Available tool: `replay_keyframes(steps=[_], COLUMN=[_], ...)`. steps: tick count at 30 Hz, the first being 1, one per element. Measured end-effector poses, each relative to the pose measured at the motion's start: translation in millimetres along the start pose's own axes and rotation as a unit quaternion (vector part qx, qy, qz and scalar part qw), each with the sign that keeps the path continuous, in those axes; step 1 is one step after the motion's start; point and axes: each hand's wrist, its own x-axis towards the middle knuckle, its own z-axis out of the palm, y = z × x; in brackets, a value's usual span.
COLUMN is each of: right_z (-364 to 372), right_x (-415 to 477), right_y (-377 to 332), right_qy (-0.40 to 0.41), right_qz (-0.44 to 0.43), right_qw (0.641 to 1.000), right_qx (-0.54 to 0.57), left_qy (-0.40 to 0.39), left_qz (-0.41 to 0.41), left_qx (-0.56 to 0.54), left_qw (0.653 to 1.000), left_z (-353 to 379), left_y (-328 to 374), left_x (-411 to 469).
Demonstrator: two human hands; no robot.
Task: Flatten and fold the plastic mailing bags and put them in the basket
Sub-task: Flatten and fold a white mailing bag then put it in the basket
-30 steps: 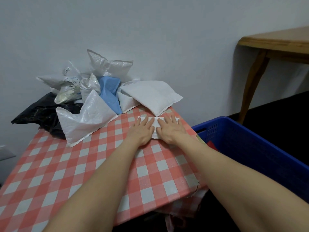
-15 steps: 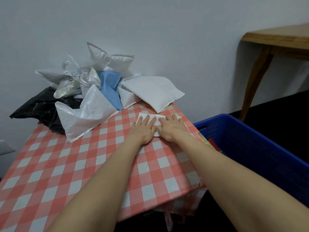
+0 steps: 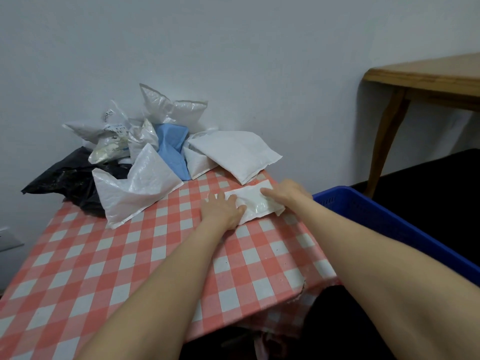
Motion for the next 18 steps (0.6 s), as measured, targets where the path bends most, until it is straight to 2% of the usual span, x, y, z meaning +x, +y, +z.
replay_keyframes(steps=[3, 9, 12, 15, 16, 18], right_z=[5.6, 7.9, -1.4, -6.9, -6.0, -3.7], right_x=[-1.6, 4.8, 4.1, 6.2, 9.0, 10.2], right_y=[1.3, -14.0, -29.6, -37.5, -37.6, -34.0], right_qy=[-0.04, -0.034, -0.038, -0.037, -0.02, -0.008], right_qz=[-0.006, -0.118, -0.165, -0.183, -0.181, -0.158], right_qw=[0.992, 0.98, 0.975, 0.969, 0.965, 0.952], right_qx=[0.119, 0.154, 0.141, 0.161, 0.187, 0.263], left_qy=[0.005, 0.114, 0.051, 0.01, 0.012, 0.026], left_qz=[-0.019, -0.042, -0.051, -0.076, -0.087, -0.112], left_qx=[-0.008, -0.214, -0.371, -0.436, -0.466, -0.552], left_qw=[1.0, 0.969, 0.926, 0.897, 0.88, 0.826], left_z=[-3.9, -32.1, -44.5, -48.7, -48.4, -45.0], left_y=[4.1, -12.0, -20.1, -25.5, -26.9, -25.8], left_x=[-5.1, -6.2, -1.1, 1.4, 1.2, 2.1])
